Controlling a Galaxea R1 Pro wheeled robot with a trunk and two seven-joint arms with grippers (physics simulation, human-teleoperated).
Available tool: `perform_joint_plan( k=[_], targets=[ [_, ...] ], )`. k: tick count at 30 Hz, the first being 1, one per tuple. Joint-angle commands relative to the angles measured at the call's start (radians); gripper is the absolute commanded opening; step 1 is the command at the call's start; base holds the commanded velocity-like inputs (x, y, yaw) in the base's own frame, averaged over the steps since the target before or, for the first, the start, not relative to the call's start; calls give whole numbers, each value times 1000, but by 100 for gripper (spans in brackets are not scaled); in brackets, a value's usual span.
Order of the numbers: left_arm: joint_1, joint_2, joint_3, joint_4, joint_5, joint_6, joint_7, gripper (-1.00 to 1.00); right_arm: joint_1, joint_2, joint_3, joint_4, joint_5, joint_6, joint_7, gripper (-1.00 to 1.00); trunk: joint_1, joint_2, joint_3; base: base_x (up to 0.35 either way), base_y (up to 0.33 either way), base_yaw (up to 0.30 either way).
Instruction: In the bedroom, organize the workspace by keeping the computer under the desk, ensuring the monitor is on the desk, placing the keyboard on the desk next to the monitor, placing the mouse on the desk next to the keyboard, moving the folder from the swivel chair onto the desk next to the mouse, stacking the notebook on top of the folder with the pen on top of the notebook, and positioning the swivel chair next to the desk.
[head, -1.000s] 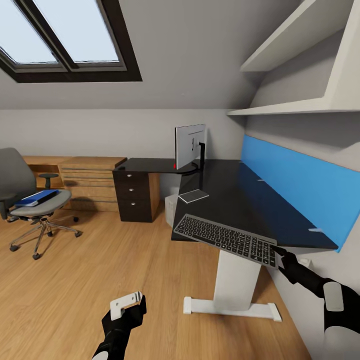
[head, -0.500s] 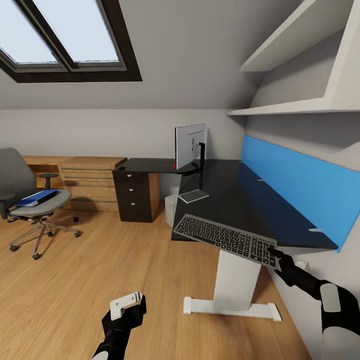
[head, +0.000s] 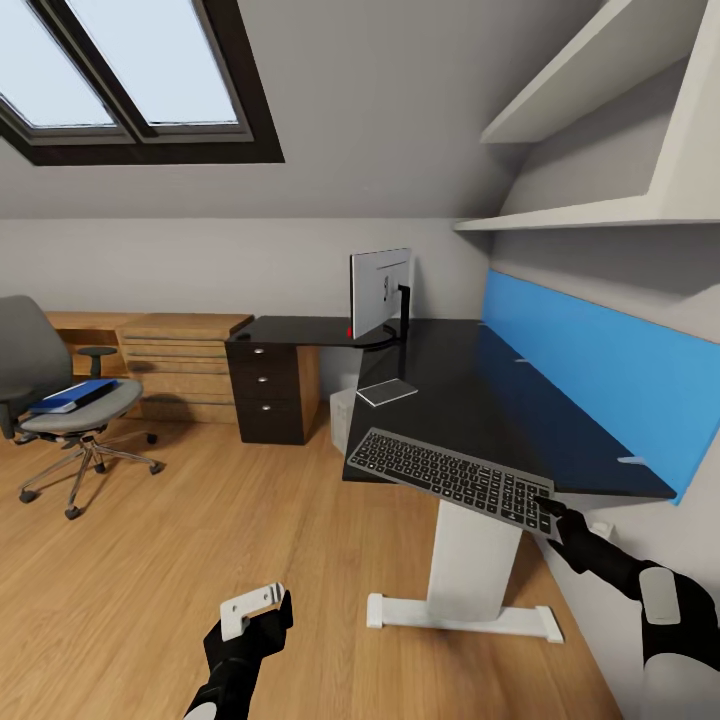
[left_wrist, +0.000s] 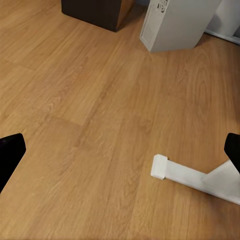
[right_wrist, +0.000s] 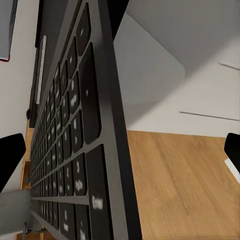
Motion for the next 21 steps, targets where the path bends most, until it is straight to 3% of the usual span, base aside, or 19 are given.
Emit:
perform_joint_plan(
  k=[1, 21],
  targets=[
    [0, 1, -1, -2, 5, 3, 6, 100, -1, 0, -4, 0, 4, 5, 6, 100, 0, 0, -1, 0, 0, 0],
    [0, -1, -3, 0, 6, 3, 8, 100, -1, 0, -2, -1, 3, 7, 56, 100, 0, 0, -1, 0, 0, 0]
  ],
)
